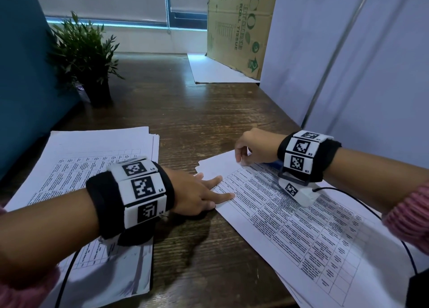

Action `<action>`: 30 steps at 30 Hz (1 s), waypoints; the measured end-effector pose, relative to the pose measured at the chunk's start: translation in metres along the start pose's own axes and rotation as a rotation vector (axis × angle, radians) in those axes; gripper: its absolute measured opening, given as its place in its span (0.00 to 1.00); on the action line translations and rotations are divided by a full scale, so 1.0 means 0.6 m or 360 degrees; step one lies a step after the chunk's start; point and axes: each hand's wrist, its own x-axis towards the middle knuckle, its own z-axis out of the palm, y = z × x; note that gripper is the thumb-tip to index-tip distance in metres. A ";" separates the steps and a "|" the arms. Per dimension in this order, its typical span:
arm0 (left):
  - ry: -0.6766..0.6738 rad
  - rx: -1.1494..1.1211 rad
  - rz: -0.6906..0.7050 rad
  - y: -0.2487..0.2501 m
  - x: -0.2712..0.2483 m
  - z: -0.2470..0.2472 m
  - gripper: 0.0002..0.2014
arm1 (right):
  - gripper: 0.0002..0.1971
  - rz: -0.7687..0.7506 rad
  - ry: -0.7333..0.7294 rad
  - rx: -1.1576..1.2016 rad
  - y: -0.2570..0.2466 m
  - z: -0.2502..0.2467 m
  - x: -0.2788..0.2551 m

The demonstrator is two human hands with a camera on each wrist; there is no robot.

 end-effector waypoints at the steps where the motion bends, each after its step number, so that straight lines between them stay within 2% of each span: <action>1: -0.0001 -0.0004 0.0000 0.000 0.000 0.000 0.23 | 0.03 0.0009 0.0004 0.0010 -0.001 0.000 0.001; 5: 0.0000 0.0000 -0.0001 -0.001 0.001 0.002 0.23 | 0.04 0.0048 0.0018 -0.0053 -0.006 0.006 -0.005; 12: 0.0002 -0.0009 -0.0001 0.001 -0.001 0.002 0.23 | 0.11 0.0135 -0.0070 -0.0436 -0.027 0.025 -0.004; 17: 0.0016 -0.0001 -0.0004 0.001 0.000 0.005 0.23 | 0.11 0.0055 -0.0031 -0.0551 -0.035 0.031 -0.012; 21: 0.0018 -0.0018 -0.0007 0.000 0.002 0.006 0.23 | 0.07 0.0170 -0.0129 -0.0467 -0.032 0.027 -0.005; 23: 0.0021 -0.0027 -0.0004 -0.001 0.002 0.006 0.23 | 0.09 0.0204 -0.0113 -0.0392 -0.027 0.020 -0.004; 30: 0.0008 -0.0030 0.0011 -0.002 0.003 0.006 0.24 | 0.09 0.0173 0.0203 -0.0061 0.005 -0.022 -0.042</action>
